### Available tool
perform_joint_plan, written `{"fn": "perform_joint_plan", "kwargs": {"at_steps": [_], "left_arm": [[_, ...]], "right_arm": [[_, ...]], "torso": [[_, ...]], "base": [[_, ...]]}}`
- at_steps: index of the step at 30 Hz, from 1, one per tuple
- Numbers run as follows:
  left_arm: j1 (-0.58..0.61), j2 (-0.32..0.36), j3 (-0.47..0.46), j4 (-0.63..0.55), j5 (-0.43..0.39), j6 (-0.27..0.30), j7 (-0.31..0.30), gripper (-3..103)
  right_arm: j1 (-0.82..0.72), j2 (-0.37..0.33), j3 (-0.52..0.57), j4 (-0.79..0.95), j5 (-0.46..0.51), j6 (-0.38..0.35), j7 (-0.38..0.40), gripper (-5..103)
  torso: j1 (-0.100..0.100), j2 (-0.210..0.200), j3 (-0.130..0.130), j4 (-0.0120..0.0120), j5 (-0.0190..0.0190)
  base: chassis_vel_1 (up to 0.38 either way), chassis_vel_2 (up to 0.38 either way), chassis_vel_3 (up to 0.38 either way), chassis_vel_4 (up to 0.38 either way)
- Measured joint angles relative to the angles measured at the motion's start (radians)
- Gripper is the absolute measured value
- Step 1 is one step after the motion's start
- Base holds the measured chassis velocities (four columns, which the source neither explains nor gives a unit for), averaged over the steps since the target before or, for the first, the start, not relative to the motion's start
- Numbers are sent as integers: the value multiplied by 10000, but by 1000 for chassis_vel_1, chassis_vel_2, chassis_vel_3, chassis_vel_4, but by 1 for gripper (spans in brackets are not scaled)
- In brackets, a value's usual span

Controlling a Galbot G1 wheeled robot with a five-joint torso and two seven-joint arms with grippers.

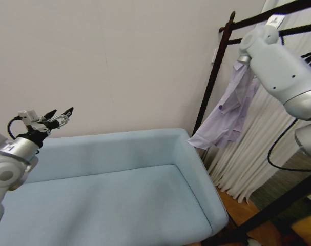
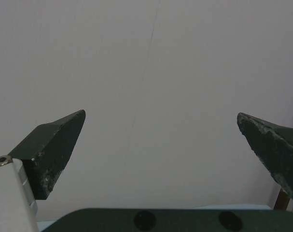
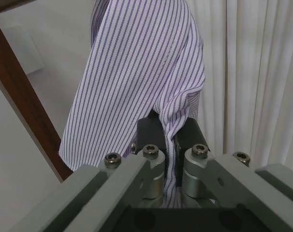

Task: Pick up the clothes from the sofa and hang them on the clothes hanger.

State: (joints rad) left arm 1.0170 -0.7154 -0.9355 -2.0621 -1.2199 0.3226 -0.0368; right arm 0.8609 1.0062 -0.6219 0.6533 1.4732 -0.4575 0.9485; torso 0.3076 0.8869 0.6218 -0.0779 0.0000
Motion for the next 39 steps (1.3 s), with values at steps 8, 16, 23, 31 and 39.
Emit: {"fn": "perform_joint_plan", "kwargs": {"at_steps": [8, 16, 23, 31, 39], "left_arm": [[-325, 3, 407, 72, 15, 0, 19, 100], [-387, 0, 579, 75, 25, 1, 42, 100], [-548, 3, 776, 119, 26, 1, 67, 100], [-522, -40, 813, 117, 43, -4, 160, 100], [-533, -11, 833, 114, 28, -17, 229, 100]], "right_arm": [[82, 264, 311, -308, -211, 157, -51, 3], [157, 745, 865, -787, -519, 424, 84, 3], [277, 887, 1210, -1004, -311, 487, 334, 3], [222, 868, 1468, -905, 97, 538, 665, 3], [15, 881, 1865, -857, 279, 609, 884, 3]], "torso": [[1, 0, 0, 0, 0], [0, 0, 1, 0, -1], [1, 0, 0, 0, -1], [0, 0, 0, -2, -1], [0, 0, -1, 0, -2]], "base": [[0, 0, 0, 0], [0, 0, 0, 0], [0, 0, 0, 0], [0, 0, 0, 0], [0, 0, 0, 0]]}}
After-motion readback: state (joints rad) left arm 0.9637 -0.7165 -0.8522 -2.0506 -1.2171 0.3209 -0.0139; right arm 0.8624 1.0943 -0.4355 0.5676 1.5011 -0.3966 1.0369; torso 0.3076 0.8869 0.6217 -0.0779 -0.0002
